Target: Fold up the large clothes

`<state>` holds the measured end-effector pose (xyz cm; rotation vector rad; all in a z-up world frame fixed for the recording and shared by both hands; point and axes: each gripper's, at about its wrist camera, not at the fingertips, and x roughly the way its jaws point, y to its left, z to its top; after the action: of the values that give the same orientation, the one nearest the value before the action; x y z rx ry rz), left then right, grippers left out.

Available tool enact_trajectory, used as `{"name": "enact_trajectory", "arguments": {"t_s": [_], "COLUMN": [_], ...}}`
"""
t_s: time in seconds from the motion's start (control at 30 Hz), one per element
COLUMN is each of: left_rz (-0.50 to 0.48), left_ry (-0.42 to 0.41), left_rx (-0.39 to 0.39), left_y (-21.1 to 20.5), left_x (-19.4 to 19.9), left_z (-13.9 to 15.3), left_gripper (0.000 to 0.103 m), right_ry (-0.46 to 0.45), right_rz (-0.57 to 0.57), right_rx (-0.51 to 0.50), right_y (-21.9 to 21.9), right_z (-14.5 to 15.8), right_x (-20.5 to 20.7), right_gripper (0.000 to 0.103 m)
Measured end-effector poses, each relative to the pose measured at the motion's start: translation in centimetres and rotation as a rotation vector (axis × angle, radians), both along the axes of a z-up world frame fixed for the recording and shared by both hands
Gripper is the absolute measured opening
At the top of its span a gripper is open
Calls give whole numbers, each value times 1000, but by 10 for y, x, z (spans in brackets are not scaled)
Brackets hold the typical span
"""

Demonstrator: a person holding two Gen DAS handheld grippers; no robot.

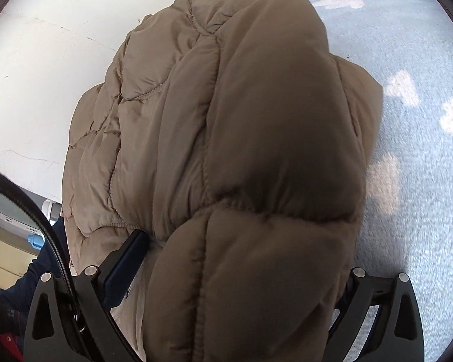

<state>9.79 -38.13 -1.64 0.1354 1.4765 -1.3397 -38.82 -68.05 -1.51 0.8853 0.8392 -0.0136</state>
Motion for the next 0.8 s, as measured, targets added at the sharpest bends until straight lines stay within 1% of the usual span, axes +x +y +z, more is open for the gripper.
{"name": "enact_trajectory", "arguments": {"t_s": [0.03,0.07,0.1,0.13,0.17,0.2,0.27,0.37,0.43,0.5,0.57,0.8], "left_rz": [11,18,16,17,22,30,38,41,51,47,50,34], "left_ry": [-5,-27,-49,-68,-90,-115,-161,-246,-269,-295,-291,-294], "left_rx": [-7,-8,-14,-16,-11,-2,8,17,20,-1,-19,-46], "left_y": [0,-1,-1,5,3,1,0,-12,-11,-11,-3,15], "left_x": [-1,-3,-5,-8,-10,-11,-15,-30,-46,-54,-58,-71], "left_z": [0,3,9,15,21,27,37,54,60,69,78,107], "left_gripper": [71,66,56,51,44,38,33,30,29,28,28,28], "right_ry": [-2,3,5,0,-5,-4,11,32,28,25,23,-15], "right_rz": [-2,5,11,16,17,17,23,42,43,39,41,51], "right_rx": [-4,-25,-45,-60,-82,-109,-180,-305,-361,-402,-438,-488], "right_y": [1,4,6,9,13,16,26,44,54,61,69,93], "right_z": [-1,0,1,3,6,10,21,43,53,61,69,105], "right_x": [2,5,5,7,9,11,16,21,20,20,20,8], "right_gripper": [103,101,97,85,74,70,55,43,40,39,37,36]}}
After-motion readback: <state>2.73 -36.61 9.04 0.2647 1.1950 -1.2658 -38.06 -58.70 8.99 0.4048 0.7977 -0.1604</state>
